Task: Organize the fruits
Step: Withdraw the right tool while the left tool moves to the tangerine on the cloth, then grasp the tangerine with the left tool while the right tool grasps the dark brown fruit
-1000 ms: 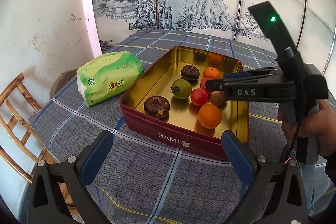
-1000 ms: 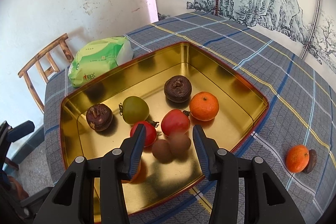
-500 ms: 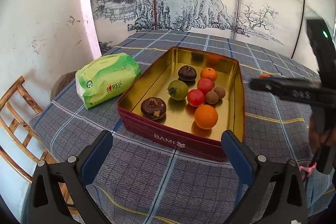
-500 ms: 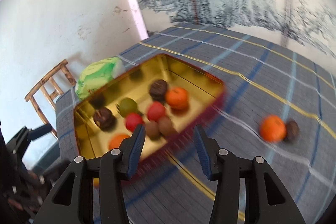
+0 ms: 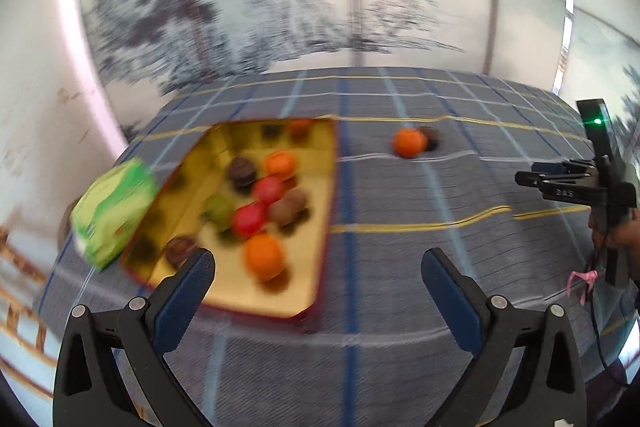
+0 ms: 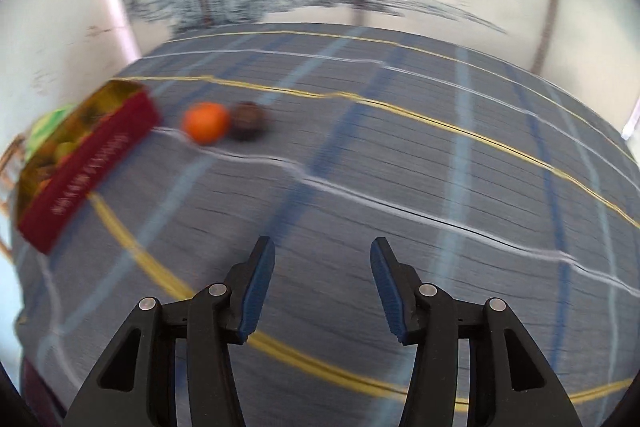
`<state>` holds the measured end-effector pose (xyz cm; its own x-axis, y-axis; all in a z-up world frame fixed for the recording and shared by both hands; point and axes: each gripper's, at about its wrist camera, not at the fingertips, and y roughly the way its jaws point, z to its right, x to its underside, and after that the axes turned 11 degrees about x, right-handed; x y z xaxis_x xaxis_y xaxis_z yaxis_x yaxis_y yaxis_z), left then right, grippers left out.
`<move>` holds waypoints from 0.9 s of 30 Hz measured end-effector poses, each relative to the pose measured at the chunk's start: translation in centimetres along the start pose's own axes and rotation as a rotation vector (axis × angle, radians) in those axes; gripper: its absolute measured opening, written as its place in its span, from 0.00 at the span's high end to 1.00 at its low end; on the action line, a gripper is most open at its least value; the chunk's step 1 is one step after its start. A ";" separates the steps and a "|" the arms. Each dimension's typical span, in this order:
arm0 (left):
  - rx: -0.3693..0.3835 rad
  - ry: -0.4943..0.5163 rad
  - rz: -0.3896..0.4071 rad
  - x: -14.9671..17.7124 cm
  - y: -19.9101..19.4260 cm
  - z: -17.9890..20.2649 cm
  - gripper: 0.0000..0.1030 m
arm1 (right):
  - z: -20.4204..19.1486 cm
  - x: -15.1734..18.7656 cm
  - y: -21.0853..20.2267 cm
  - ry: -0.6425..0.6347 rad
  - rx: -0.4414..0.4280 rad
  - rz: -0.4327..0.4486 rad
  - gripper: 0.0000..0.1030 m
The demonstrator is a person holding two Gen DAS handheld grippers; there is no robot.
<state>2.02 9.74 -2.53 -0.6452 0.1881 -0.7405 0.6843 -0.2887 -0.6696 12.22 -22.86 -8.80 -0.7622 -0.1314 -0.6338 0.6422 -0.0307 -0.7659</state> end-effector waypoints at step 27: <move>0.287 0.181 -0.392 -12.3 24.1 4.2 0.49 | 6.5 1.6 0.5 0.204 -0.172 0.014 0.37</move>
<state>24.98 -3.47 -9.30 -0.7477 0.4861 -0.4524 0.2658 -0.4053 -0.8747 11.85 -29.54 -9.53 -0.7652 0.0725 -0.6397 0.6428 0.1413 -0.7529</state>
